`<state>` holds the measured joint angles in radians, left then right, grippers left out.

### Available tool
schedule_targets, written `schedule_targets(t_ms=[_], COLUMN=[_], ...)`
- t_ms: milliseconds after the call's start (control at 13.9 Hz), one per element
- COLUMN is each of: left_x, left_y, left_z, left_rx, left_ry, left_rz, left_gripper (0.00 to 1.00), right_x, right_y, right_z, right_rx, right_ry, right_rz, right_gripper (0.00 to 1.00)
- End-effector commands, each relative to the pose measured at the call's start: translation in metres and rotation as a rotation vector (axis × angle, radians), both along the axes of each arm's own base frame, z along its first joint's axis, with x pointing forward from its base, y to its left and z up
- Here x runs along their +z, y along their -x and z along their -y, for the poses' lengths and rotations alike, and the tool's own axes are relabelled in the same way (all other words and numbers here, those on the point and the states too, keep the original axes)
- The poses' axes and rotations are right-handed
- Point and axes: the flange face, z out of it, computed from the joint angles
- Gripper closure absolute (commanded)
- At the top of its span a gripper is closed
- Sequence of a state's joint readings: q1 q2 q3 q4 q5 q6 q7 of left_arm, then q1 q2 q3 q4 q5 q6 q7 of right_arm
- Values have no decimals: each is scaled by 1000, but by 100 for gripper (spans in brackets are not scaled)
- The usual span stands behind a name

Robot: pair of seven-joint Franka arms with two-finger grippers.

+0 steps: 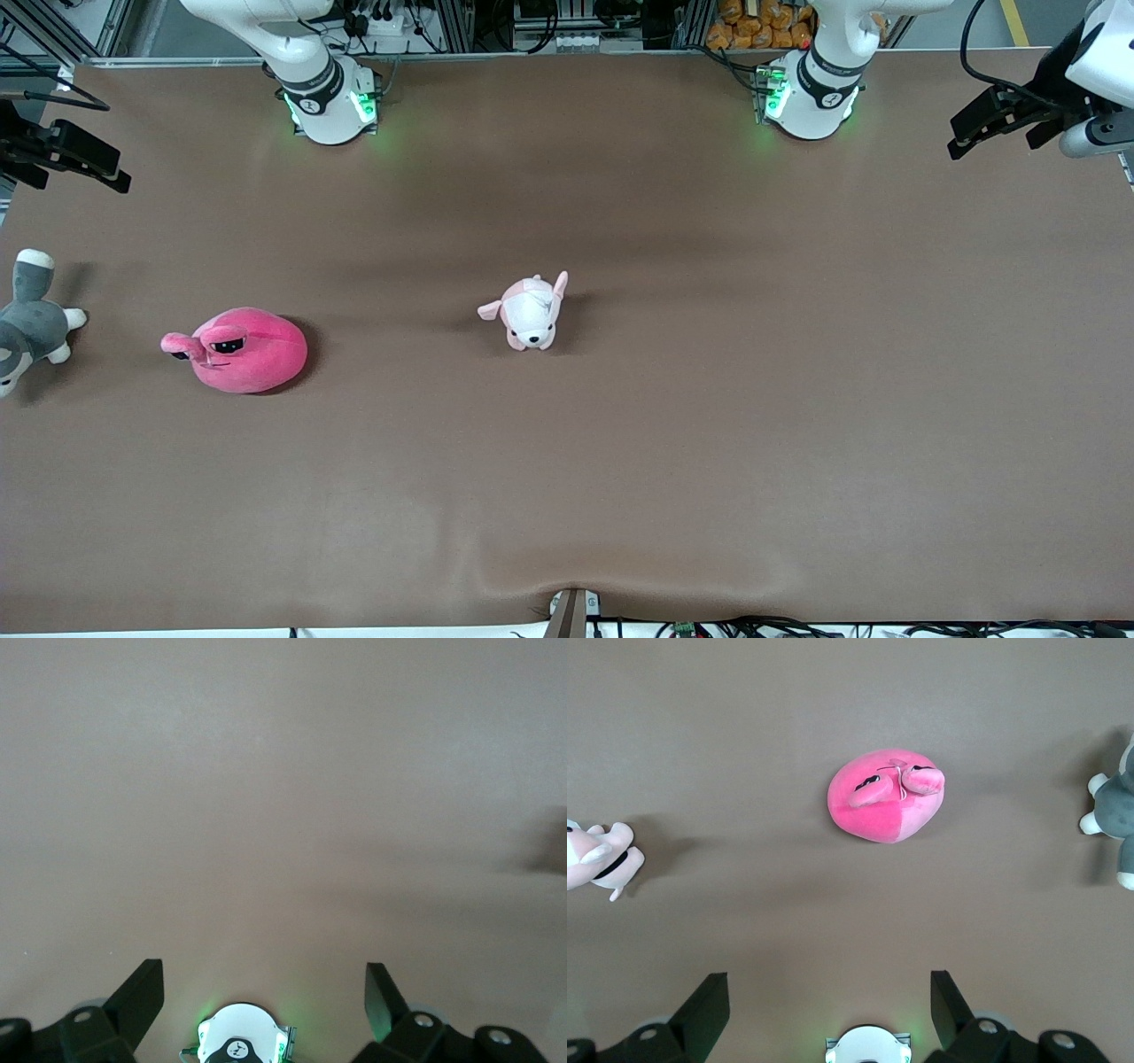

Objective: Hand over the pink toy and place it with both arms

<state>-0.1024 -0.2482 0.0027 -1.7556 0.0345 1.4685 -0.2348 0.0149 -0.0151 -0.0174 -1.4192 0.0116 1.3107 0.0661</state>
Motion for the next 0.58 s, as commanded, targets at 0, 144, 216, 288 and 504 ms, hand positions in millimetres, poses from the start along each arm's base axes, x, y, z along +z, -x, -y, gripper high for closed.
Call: schedule_targets(t_ms=[0, 144, 216, 288, 504], left_x=[3, 4, 6, 9, 11], left_y=[1, 3, 4, 4, 5], left_z=[0, 0, -2, -1, 0], left_rx=[-18, -19, -18, -16, -17], left_ry=[-21, -20, -20, -20, -20], left_rz=[7, -1, -1, -1, -6], left_gripper=[0, 0, 0, 0, 0], right_x=[1, 1, 0, 1, 1], right_y=[8, 7, 7, 7, 8], right_z=[8, 9, 9, 10, 10], right_rx=[3, -5, -14, -15, -15], right_ry=[16, 15, 16, 16, 16], right_rz=[4, 3, 0, 1, 0], right_gripper=[0, 0, 0, 0, 0])
